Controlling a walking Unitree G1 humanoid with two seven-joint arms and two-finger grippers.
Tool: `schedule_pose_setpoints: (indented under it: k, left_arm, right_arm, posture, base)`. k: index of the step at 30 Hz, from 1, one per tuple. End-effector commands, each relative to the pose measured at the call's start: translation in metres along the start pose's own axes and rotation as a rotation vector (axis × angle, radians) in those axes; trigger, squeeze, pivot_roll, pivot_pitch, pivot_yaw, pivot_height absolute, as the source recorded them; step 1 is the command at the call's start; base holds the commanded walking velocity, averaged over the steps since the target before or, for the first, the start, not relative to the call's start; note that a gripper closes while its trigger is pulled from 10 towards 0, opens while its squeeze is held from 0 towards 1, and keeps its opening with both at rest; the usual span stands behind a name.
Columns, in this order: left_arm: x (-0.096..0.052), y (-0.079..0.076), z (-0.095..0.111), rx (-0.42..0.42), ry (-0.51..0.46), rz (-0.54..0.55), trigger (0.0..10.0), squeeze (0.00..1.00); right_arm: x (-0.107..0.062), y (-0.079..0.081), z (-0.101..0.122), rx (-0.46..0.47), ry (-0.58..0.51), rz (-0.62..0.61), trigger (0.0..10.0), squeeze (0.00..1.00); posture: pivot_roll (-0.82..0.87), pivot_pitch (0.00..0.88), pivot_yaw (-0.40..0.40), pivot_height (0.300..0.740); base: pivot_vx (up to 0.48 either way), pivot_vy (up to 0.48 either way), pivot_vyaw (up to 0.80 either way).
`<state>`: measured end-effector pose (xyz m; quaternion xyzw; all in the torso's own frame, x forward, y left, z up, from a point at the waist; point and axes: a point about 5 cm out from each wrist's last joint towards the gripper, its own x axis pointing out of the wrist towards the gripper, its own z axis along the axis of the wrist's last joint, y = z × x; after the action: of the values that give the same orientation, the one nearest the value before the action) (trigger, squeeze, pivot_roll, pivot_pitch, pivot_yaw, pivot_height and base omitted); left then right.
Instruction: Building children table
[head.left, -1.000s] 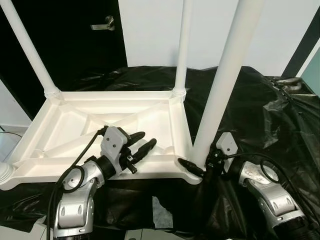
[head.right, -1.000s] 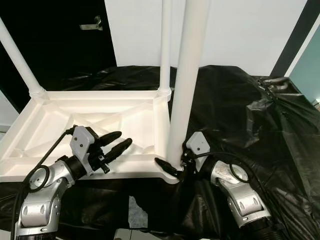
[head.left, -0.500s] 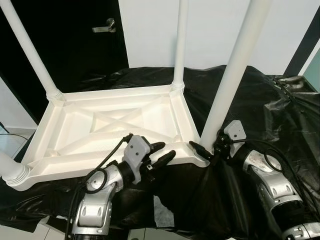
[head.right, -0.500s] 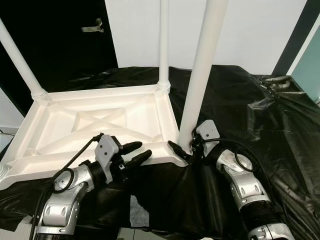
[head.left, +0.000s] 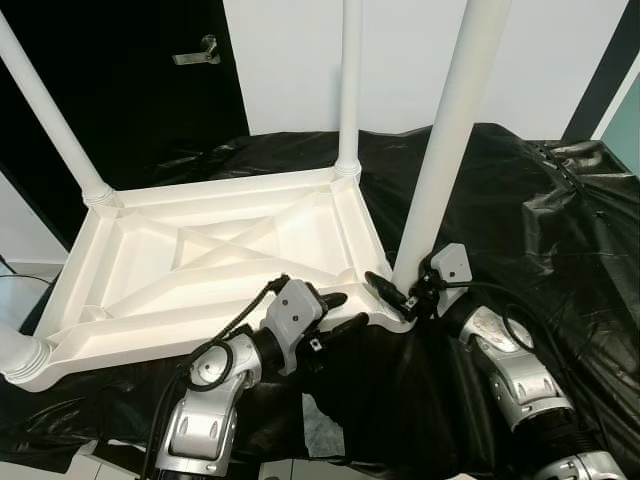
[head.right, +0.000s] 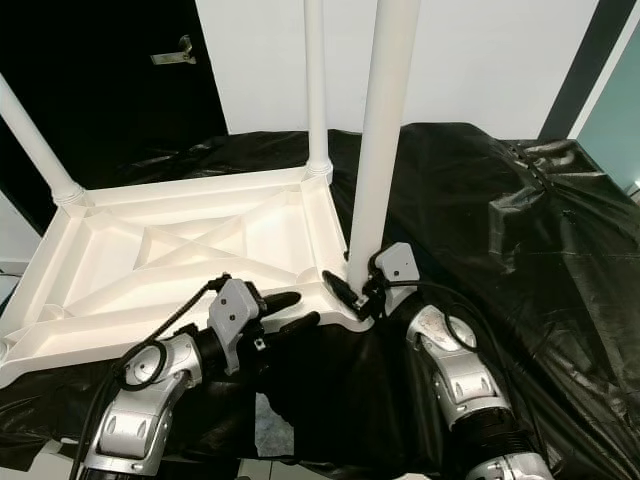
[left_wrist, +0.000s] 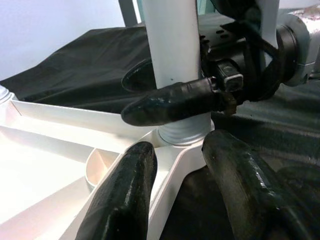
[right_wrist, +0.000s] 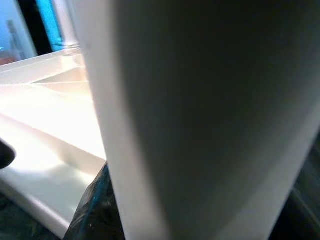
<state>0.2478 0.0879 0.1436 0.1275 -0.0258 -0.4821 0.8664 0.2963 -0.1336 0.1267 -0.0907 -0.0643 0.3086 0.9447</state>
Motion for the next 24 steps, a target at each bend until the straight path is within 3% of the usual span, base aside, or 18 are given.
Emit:
schedule_pose_setpoints:
  k: [1, 4, 5, 6, 7, 8, 9, 10, 15, 24]
  left_arm:
    - [0.001, 0.008, -0.003, 0.006, 0.018, 0.168, 10.0, 0.00]
    - [0.000, 0.008, -0.005, -0.007, 0.024, 0.175, 10.0, 0.00]
    - [0.000, 0.008, -0.006, -0.016, 0.022, 0.181, 10.0, 0.00]
    - [0.000, 0.008, -0.006, -0.020, 0.020, 0.184, 10.0, 0.00]
    - [0.000, 0.008, -0.006, -0.020, 0.020, 0.184, 10.0, 0.00]
    - [0.000, 0.007, -0.007, -0.009, 0.025, 0.187, 10.0, 0.00]
    - [0.000, 0.007, -0.007, -0.009, 0.025, 0.187, 10.0, 0.00]
    - [0.000, 0.004, -0.009, -0.010, 0.025, 0.182, 10.0, 0.00]
    - [0.001, 0.001, -0.010, -0.008, 0.020, 0.182, 10.0, 0.00]
    - [0.002, 0.000, -0.012, 0.020, 0.021, 0.175, 10.0, 0.00]
  right_arm:
    - [0.001, 0.003, -0.003, -0.022, 0.033, -0.005, 0.0, 0.00]
    - [-0.002, 0.007, -0.006, -0.026, 0.072, -0.105, 0.0, 0.00]
    - [-0.003, 0.011, -0.007, -0.019, 0.079, -0.161, 0.7, 0.00]
    - [-0.002, 0.017, -0.006, -0.006, 0.078, -0.202, 0.0, 0.00]
    - [-0.002, 0.017, -0.006, -0.006, 0.078, -0.202, 0.0, 0.00]
    - [-0.001, 0.022, -0.006, 0.002, 0.079, -0.258, 4.4, 0.00]
    - [-0.001, 0.022, -0.006, 0.002, 0.079, -0.258, 4.4, 0.00]
    - [0.003, 0.029, -0.006, 0.039, 0.084, -0.388, 10.0, 0.00]
    - [0.006, 0.035, -0.006, 0.082, 0.089, -0.469, 10.0, 0.00]
    - [0.006, 0.046, 0.002, 0.100, 0.044, -0.458, 10.0, 0.00]
  posture:
    - [0.04, 0.000, 0.038, 0.740]
    - [0.05, 0.000, 0.032, 0.740]
    - [0.04, 0.000, 0.028, 0.740]
    - [0.04, 0.000, 0.028, 0.740]
    - [0.04, 0.000, 0.028, 0.740]
    - [0.04, 0.000, 0.027, 0.740]
    - [0.04, 0.000, 0.027, 0.740]
    - [0.04, 0.000, 0.029, 0.740]
    - [0.04, 0.000, 0.030, 0.740]
    - [0.04, 0.000, 0.032, 0.740]
  base:
    - [0.000, 0.000, 0.00]
    - [0.000, 0.000, 0.00]
    - [0.000, 0.000, 0.00]
    - [0.000, 0.000, 0.00]
    - [0.000, 0.000, 0.00]
    - [0.000, 0.000, 0.00]
    - [0.000, 0.000, 0.00]
    - [0.000, 0.000, 0.00]
    - [0.000, 0.000, 0.00]
    - [0.000, 0.000, 0.00]
